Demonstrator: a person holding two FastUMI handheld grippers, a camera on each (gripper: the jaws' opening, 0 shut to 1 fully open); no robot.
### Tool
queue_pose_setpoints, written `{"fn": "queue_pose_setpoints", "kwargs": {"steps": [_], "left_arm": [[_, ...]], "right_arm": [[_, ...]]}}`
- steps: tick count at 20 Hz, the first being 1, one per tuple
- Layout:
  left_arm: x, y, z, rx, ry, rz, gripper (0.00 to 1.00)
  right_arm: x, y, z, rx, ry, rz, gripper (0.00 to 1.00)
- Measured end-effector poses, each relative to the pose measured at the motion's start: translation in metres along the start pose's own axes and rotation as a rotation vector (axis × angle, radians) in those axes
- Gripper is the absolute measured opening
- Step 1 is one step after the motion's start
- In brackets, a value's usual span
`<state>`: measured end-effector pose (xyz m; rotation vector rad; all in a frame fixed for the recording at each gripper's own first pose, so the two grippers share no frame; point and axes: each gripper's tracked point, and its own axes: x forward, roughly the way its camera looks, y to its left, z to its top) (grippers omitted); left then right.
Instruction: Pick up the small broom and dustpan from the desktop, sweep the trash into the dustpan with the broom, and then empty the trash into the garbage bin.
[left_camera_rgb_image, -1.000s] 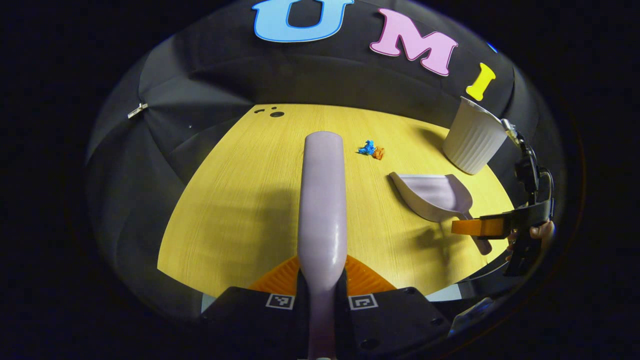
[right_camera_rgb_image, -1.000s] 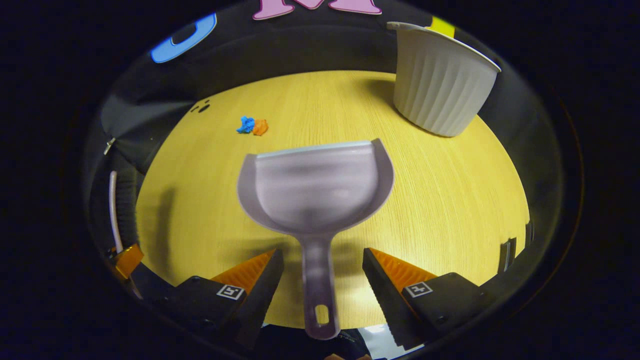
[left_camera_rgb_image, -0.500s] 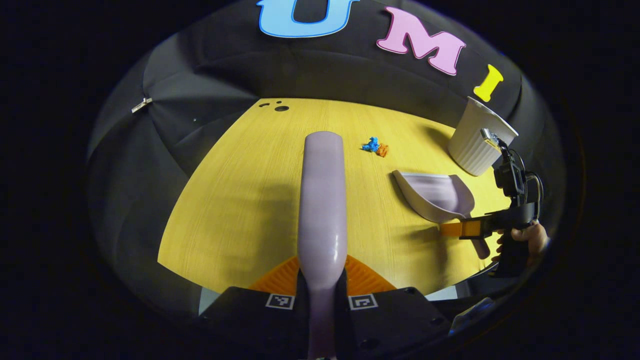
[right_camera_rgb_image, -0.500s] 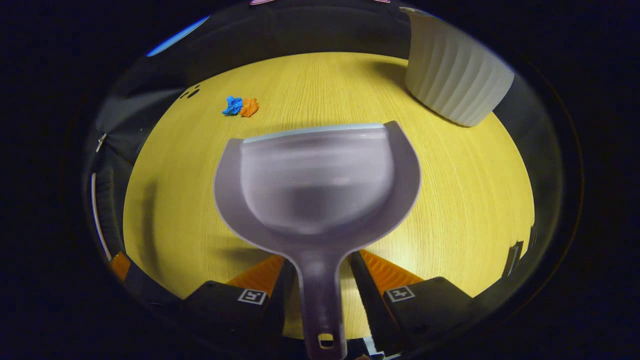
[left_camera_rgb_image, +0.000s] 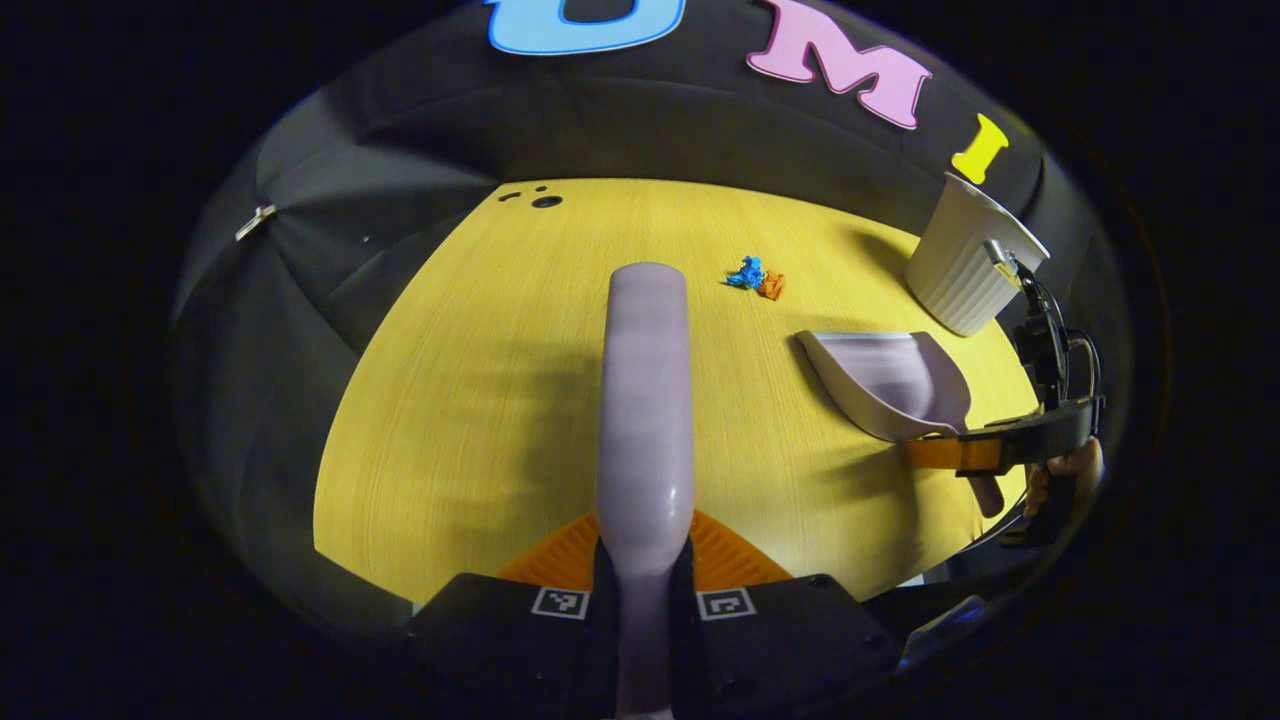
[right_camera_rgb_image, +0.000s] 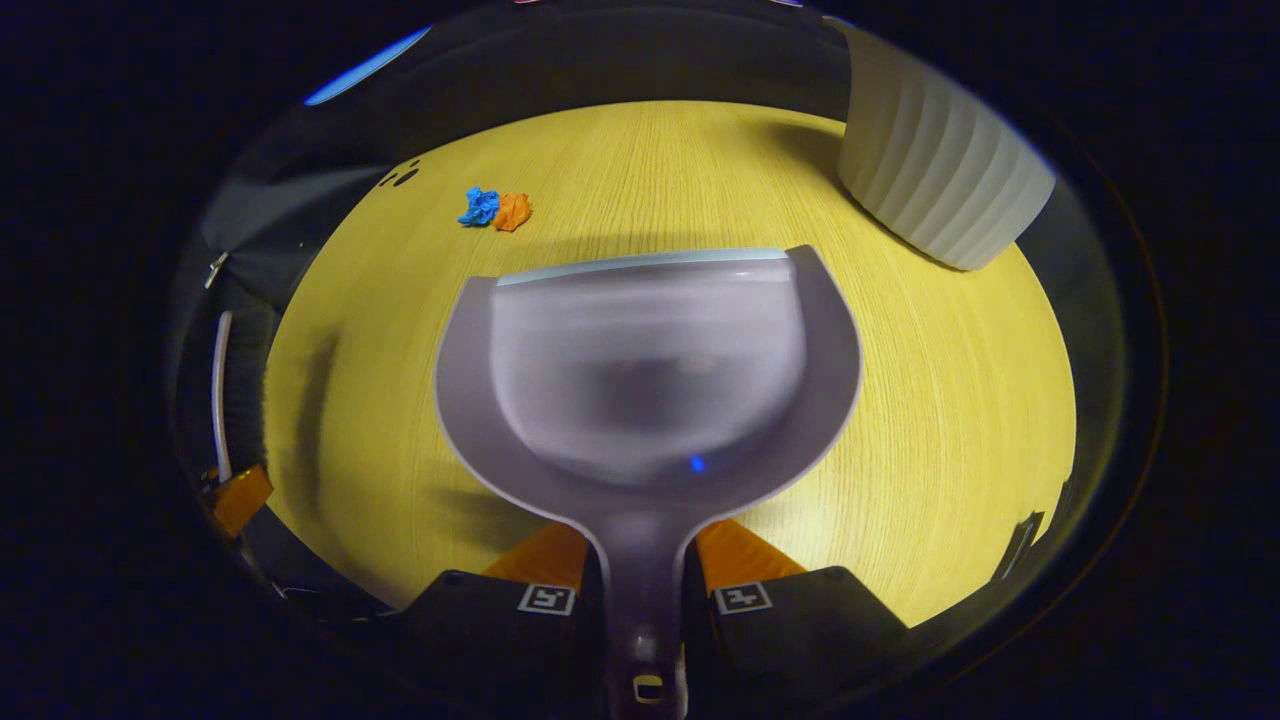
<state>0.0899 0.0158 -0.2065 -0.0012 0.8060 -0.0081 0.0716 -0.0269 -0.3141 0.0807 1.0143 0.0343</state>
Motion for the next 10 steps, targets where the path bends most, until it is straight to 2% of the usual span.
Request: {"fn": "queue_pose_setpoints", "kwargs": {"steps": [4, 5, 7, 10], "left_arm": [[0.041, 0.004, 0.042, 0.096, 0.041, -0.004, 0.25], [0.051, 0.005, 0.050, 0.129, 0.050, -0.002, 0.25], [0.069, 0.003, 0.069, 0.184, 0.068, -0.006, 0.25], [0.096, -0.008, 0.095, 0.209, 0.101, -0.036, 0.23]], "right_arm": [[0.000, -0.012, 0.001, -0.082, 0.004, 0.002, 0.35], [-0.001, -0.017, 0.002, -0.099, 0.002, 0.004, 0.39], [-0.001, -0.023, 0.007, -0.124, -0.007, 0.009, 0.35], [-0.006, -0.032, 0.020, -0.168, -0.019, 0.009, 0.35]]}}
